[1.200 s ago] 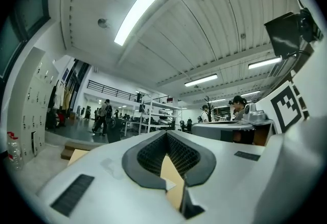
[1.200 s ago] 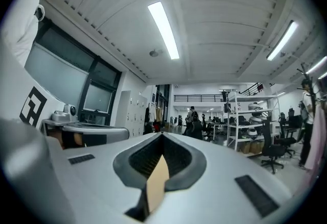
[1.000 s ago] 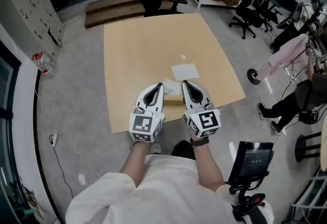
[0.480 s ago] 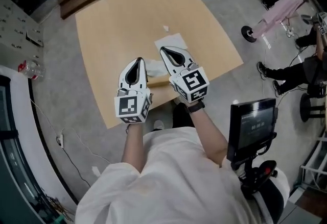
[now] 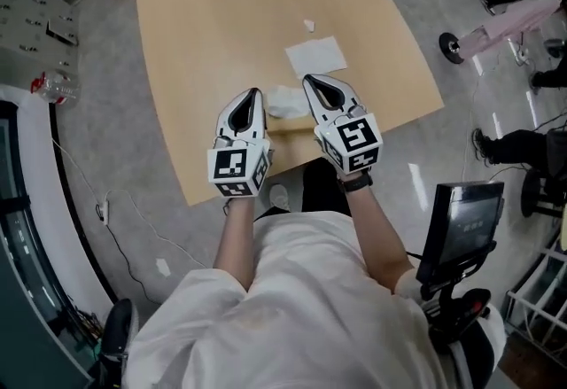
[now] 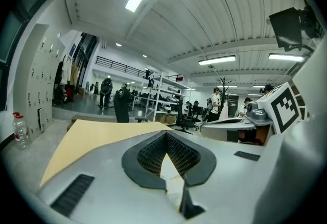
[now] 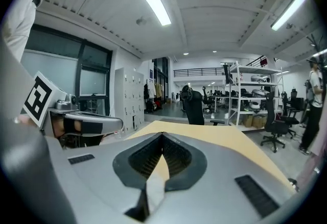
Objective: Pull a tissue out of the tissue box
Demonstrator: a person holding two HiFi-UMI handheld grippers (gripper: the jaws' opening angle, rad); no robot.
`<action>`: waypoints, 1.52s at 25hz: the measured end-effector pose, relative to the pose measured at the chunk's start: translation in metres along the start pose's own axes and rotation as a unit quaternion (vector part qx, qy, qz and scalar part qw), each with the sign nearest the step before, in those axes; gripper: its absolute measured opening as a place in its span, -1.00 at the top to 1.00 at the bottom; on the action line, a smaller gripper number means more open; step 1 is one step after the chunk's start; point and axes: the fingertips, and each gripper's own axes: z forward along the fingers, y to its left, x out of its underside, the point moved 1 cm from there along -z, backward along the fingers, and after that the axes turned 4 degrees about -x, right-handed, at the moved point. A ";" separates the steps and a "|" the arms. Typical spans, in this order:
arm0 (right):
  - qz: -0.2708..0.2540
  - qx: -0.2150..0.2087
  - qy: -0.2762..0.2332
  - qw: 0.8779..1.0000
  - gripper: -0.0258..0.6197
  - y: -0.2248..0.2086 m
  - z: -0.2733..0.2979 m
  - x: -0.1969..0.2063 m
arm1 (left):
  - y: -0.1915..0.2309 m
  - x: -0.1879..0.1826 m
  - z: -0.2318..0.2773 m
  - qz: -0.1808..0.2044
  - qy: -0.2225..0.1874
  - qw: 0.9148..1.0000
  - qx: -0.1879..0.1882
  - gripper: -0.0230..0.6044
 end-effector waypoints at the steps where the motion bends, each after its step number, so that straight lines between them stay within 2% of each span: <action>1: 0.000 -0.004 0.009 1.000 0.92 0.002 0.001 0.005 | 0.001 0.007 -0.001 -0.007 0.008 1.000 -0.001 0.96; 3: -0.002 -0.009 0.031 0.999 0.92 0.006 0.007 0.016 | 0.005 0.019 -0.001 -0.019 0.026 0.999 -0.004 0.96; 7: -0.009 -0.012 0.073 0.997 0.91 0.002 0.031 0.040 | 0.016 0.039 0.016 -0.016 0.046 0.999 -0.005 0.96; 16: -0.011 -0.078 0.128 0.989 0.91 0.021 0.059 0.094 | 0.025 0.076 0.024 -0.025 0.076 0.997 -0.012 0.96; 17: -0.014 -0.080 0.133 0.988 0.87 0.022 0.063 0.099 | 0.026 0.080 0.024 -0.026 0.079 0.996 -0.013 0.96; 20: -0.029 -0.083 0.151 0.985 0.54 0.028 0.069 0.114 | 0.027 0.091 0.022 -0.030 0.089 0.995 -0.017 0.96; 22: -0.035 -0.094 0.169 0.981 0.49 0.033 0.073 0.125 | 0.028 0.095 0.022 -0.032 0.095 0.995 -0.020 0.96; 26: -0.038 -0.111 0.200 0.973 0.49 0.040 0.080 0.141 | 0.031 0.096 0.023 -0.034 0.100 0.994 -0.025 0.96; 36: -0.048 -0.115 0.251 0.960 0.50 0.051 0.085 0.176 | 0.037 0.106 0.012 -0.044 0.111 0.992 -0.032 0.96; 38: -0.051 -0.112 0.256 0.959 0.61 0.051 0.083 0.179 | 0.036 0.105 0.011 -0.043 0.111 0.992 -0.031 0.96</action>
